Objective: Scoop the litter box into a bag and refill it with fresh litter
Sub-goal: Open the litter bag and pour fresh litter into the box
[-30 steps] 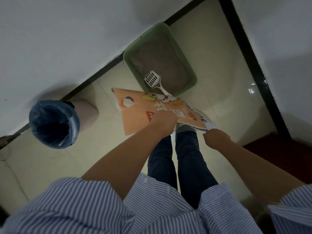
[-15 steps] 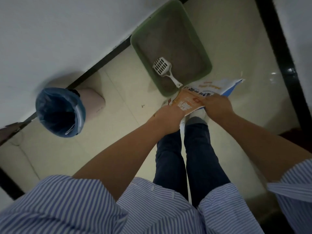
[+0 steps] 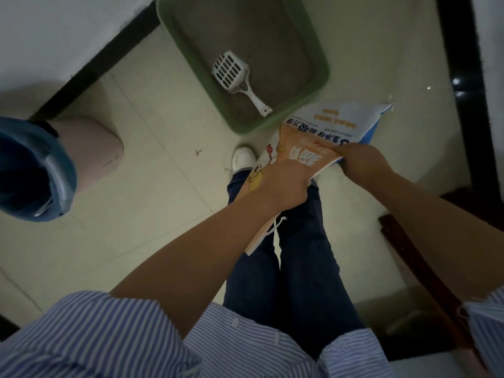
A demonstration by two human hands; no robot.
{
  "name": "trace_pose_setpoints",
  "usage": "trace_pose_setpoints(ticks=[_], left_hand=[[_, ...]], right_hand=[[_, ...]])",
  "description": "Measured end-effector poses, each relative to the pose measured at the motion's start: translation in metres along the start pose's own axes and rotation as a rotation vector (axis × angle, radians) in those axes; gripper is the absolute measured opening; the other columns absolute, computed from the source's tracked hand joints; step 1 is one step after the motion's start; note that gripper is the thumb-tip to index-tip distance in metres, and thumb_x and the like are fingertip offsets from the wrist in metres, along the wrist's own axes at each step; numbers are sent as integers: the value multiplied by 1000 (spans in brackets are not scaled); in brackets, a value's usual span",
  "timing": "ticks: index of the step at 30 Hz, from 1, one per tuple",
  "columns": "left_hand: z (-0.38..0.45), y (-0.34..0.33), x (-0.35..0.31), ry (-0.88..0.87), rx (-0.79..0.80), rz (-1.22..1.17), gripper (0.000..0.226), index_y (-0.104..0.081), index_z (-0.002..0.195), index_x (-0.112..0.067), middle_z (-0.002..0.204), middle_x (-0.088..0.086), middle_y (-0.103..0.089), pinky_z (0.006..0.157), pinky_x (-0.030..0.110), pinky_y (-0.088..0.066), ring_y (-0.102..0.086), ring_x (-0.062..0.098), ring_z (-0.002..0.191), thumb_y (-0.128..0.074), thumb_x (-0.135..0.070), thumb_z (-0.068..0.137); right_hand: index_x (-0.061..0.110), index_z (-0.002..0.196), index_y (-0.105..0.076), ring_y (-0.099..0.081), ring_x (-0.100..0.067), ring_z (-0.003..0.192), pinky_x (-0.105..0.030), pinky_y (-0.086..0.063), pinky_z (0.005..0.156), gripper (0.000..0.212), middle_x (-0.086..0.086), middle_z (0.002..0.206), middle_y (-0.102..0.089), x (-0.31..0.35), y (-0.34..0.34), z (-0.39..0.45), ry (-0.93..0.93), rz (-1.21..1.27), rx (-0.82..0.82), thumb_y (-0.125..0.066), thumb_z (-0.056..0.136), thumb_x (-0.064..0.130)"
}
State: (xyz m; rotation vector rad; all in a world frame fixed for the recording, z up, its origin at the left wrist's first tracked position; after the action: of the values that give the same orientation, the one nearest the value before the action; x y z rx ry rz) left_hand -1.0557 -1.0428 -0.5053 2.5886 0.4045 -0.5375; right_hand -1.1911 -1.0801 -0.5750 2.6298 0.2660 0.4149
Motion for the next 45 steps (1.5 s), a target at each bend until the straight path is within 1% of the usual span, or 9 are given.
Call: trace_pose_setpoints(ticks=[7, 10, 14, 18, 23, 27, 33, 38, 45], left_hand=[[7, 21, -64, -205, -27, -357, 35, -39, 57, -17, 69, 4, -47, 65, 24, -32, -46, 20, 74, -43, 7, 84], [31, 13, -21, 128, -153, -246, 21, -60, 86, -6, 103, 16, -60, 85, 31, -39, -56, 27, 103, -40, -1, 92], [22, -25, 101, 656, -306, -292, 48, -43, 132, -5, 132, 13, -47, 96, 34, -40, -46, 28, 122, -57, -20, 89], [51, -75, 176, 779, -214, -450, 101, 0, 149, -8, 153, 15, -16, 110, 37, -26, -21, 30, 140, -71, -28, 80], [104, -97, 233, 696, -318, -670, 85, -19, 148, -14, 147, 9, -39, 105, 34, -35, -41, 26, 132, -70, -18, 81], [111, -99, 255, 732, -353, -636, 51, -46, 133, -10, 127, 10, -58, 88, 29, -43, -56, 26, 114, -62, -8, 84], [106, -103, 273, 700, -384, -601, 18, -56, 78, -12, 72, 4, -49, 59, 28, -30, -48, 22, 81, -45, -4, 89], [85, -103, 271, 519, -481, -689, 24, -69, 98, 0, 106, 14, -65, 69, 14, -27, -56, 27, 102, -51, 4, 83], [66, -116, 253, 472, -473, -946, 43, -59, 122, -10, 99, 7, -58, 79, 18, -37, -55, 23, 92, -51, 8, 84]], right_hand=[[-9, 112, -57, -54, -38, 110, -42, -43, 96, 27, -24, 117, -59, -25, -24, -18, -131, 53, 172, -41, 94, 3], [-6, 112, -57, -56, -33, 110, -37, -41, 94, 30, -22, 115, -60, -30, -36, -12, -233, 93, 135, -33, 98, 7], [-6, 79, -65, -68, -32, 63, -27, -53, 53, 24, -21, 72, -66, -24, -52, 12, -192, 197, 31, -54, 86, 15], [2, 103, -52, -67, -39, 79, -46, -55, 66, 86, -24, 92, -67, 13, -65, 52, 32, 45, -40, -91, 38, 42], [-1, 105, -60, -69, -34, 78, -42, -56, 66, 98, -19, 89, -69, 62, -68, 123, 84, -158, -101, -91, 26, 48], [4, 132, -38, -47, -31, 119, -39, -38, 99, 71, -17, 130, -48, 82, -76, 149, 55, -330, 41, -60, 82, 49], [9, 130, -37, -39, -28, 125, -37, -36, 100, 53, -12, 134, -42, 123, -93, 171, 200, -425, 126, -55, 89, 38], [5, 116, -55, -54, -25, 112, -29, -43, 87, 27, -11, 122, -57, 139, -104, 175, 306, -580, 152, -37, 97, 10], [10, 129, -45, -49, -23, 119, -31, -41, 96, 34, -10, 131, -50, 124, -80, 137, 313, -586, 236, -37, 96, 10]])
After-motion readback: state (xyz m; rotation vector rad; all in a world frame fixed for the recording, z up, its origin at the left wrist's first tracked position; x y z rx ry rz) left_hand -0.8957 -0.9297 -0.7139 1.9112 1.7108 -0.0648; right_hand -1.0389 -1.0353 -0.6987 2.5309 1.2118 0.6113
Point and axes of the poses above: each hand's wrist, its own z-axis towards the middle knuckle, its own y-axis out of the back of the hand, x = y × z, the point moved 4 cm from there along z, towards the middle knuckle
